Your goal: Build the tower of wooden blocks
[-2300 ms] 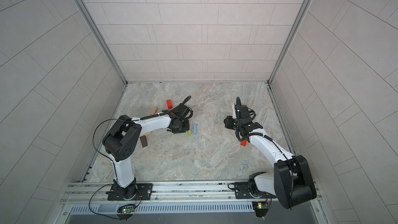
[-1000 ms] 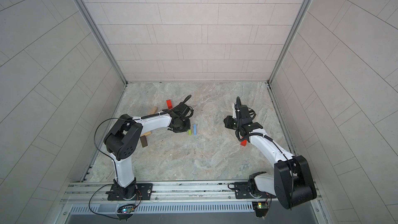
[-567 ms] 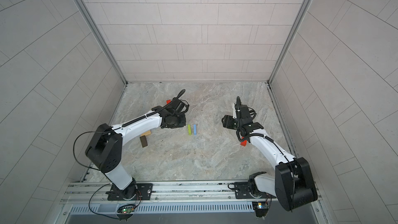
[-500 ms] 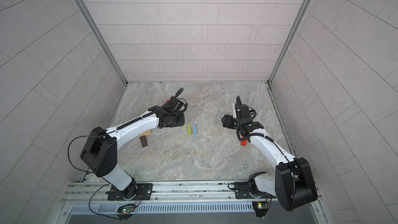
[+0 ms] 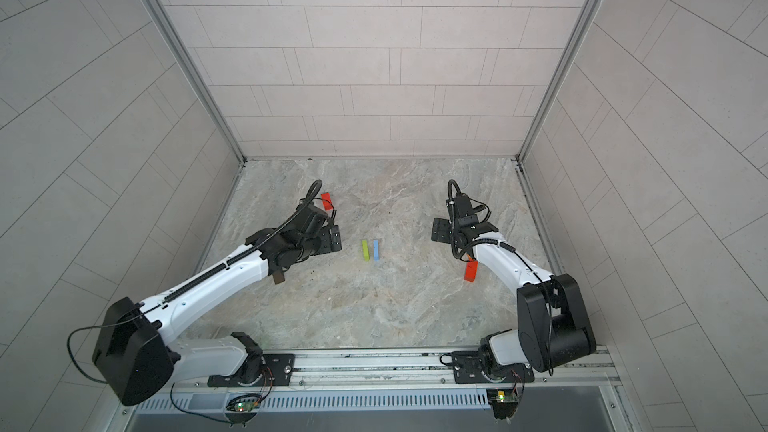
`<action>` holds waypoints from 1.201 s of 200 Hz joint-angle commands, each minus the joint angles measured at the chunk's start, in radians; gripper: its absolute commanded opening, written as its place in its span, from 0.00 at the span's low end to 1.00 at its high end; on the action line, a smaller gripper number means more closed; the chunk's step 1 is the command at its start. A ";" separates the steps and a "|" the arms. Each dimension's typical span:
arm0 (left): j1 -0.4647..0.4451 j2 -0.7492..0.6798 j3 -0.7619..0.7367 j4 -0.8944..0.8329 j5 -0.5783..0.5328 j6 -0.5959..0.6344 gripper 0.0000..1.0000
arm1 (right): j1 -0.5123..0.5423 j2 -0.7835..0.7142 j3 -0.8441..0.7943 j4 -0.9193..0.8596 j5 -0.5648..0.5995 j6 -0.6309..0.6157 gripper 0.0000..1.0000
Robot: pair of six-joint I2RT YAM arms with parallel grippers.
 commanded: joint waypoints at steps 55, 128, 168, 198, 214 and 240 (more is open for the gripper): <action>0.036 -0.204 -0.241 0.098 -0.190 -0.079 1.00 | 0.020 0.224 0.155 -0.081 0.149 0.032 0.97; 0.037 -0.109 -0.258 0.111 -0.153 -0.049 1.00 | 0.032 0.356 0.215 -0.054 0.215 0.130 0.89; 0.036 -0.110 -0.242 0.102 -0.141 -0.019 1.00 | 0.042 0.395 0.243 -0.054 0.216 0.167 0.87; 0.037 -0.131 -0.254 0.106 -0.139 -0.019 1.00 | 0.046 0.414 0.254 -0.052 0.221 0.191 0.85; 0.037 -0.140 -0.257 0.108 -0.142 -0.019 1.00 | 0.049 0.424 0.261 -0.057 0.221 0.197 0.84; 0.037 -0.142 -0.261 0.107 -0.142 -0.019 1.00 | 0.051 0.433 0.260 -0.055 0.221 0.209 0.80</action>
